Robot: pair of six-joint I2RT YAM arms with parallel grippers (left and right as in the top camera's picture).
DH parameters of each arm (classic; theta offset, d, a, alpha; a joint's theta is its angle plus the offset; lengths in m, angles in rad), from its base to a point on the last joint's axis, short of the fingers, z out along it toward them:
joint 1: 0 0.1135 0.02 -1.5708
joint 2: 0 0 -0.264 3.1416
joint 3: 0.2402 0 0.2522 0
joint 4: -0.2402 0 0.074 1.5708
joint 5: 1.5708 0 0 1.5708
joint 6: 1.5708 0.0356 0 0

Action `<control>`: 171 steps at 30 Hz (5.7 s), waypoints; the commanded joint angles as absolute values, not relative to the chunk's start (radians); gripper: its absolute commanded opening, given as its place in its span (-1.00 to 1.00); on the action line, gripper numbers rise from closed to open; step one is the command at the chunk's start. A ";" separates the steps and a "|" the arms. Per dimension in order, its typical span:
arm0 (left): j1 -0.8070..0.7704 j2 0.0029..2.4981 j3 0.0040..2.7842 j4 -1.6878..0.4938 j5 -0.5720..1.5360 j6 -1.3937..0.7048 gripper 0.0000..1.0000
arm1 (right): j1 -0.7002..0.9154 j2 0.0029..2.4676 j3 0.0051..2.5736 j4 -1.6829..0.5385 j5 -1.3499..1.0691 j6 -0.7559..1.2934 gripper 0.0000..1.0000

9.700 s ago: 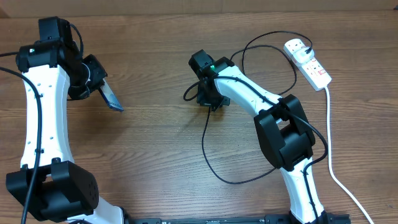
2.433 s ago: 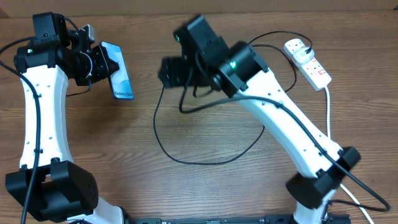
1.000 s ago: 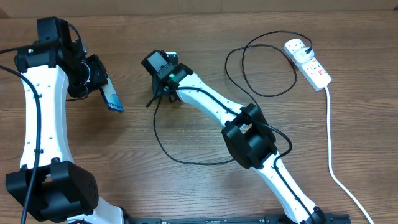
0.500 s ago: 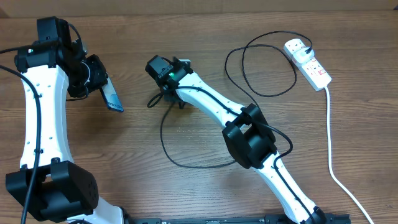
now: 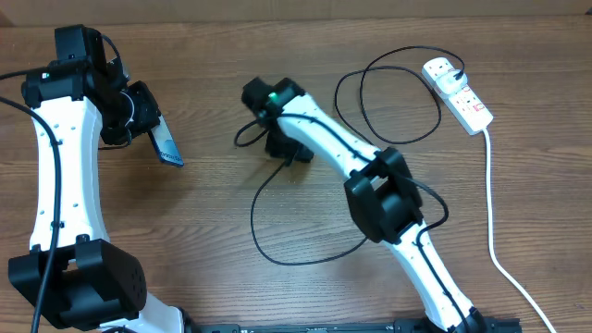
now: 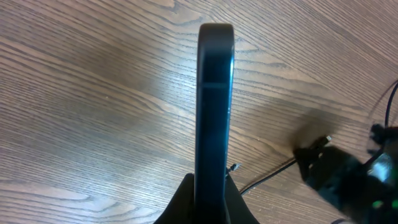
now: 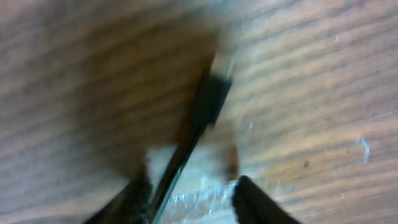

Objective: Plug charger to phone and switch on socket

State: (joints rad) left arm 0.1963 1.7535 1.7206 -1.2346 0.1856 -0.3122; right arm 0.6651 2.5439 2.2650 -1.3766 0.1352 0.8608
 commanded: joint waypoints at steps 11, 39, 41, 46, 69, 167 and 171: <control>0.188 1.747 1.731 -1.230 0.184 -0.322 -0.92 | 0.537 2.521 2.245 -1.325 -0.110 0.884 -0.10; 0.188 1.747 1.731 -1.237 0.184 -0.322 -0.92 | 0.528 2.522 2.245 -1.295 -0.139 0.995 -0.45; 0.188 1.747 1.731 -1.237 0.184 -0.322 -0.92 | 0.539 2.523 2.244 -1.295 -0.139 0.995 -0.45; 0.188 1.747 1.730 -1.238 0.184 -0.322 -0.92 | 0.569 2.527 2.244 -1.296 -0.140 0.999 -0.45; 0.188 1.747 1.730 -1.245 0.184 -0.321 -0.92 | 0.560 2.527 2.244 -1.287 -0.038 1.026 -0.48; 0.208 1.747 1.731 -0.047 1.581 -1.033 -0.92 | 0.725 1.857 2.238 -1.111 -0.472 0.529 -0.93; 0.208 1.747 1.731 -0.047 1.581 -1.033 -0.92 | 0.725 1.859 2.238 -1.108 -0.463 0.562 -0.93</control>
